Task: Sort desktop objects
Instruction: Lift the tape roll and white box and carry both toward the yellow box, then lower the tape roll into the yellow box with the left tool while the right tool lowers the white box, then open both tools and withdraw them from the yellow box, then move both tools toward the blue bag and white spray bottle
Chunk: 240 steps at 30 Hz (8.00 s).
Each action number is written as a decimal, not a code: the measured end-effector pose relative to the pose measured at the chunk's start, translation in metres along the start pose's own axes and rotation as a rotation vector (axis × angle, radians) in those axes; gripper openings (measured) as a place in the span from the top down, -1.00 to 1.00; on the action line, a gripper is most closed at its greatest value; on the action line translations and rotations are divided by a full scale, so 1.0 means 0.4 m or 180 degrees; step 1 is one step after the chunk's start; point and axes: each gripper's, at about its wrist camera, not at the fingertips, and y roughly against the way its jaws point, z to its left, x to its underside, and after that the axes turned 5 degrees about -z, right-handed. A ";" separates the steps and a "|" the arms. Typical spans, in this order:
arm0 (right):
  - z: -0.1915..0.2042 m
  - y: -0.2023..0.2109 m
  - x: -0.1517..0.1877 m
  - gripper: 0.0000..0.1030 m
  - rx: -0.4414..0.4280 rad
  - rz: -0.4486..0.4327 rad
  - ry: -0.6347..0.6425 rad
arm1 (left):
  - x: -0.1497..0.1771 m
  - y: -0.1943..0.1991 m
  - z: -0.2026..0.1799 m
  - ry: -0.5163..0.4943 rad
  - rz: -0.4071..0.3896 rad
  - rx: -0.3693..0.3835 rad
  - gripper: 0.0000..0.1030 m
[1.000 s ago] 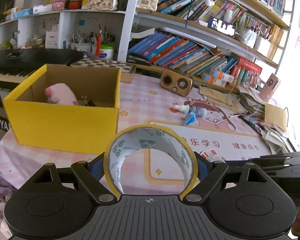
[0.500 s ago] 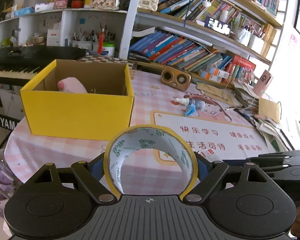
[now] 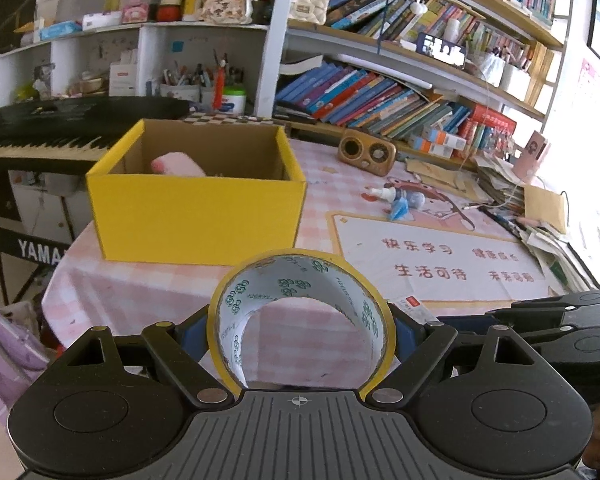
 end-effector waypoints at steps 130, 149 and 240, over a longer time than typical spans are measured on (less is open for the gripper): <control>-0.077 -0.373 -0.433 0.26 -0.0039 -0.0476 0.1053 | -0.291 -0.267 0.148 0.0172 -0.0645 -0.1103 -0.96; -0.053 -0.171 -0.215 0.17 0.0580 -0.0643 0.0339 | -0.151 -0.092 0.114 0.0274 -0.0714 -0.1115 -0.97; -0.232 0.003 0.044 -0.22 0.1458 -0.0319 -0.0468 | -0.052 -0.202 -0.195 -0.0634 -0.0163 -0.0011 -0.97</control>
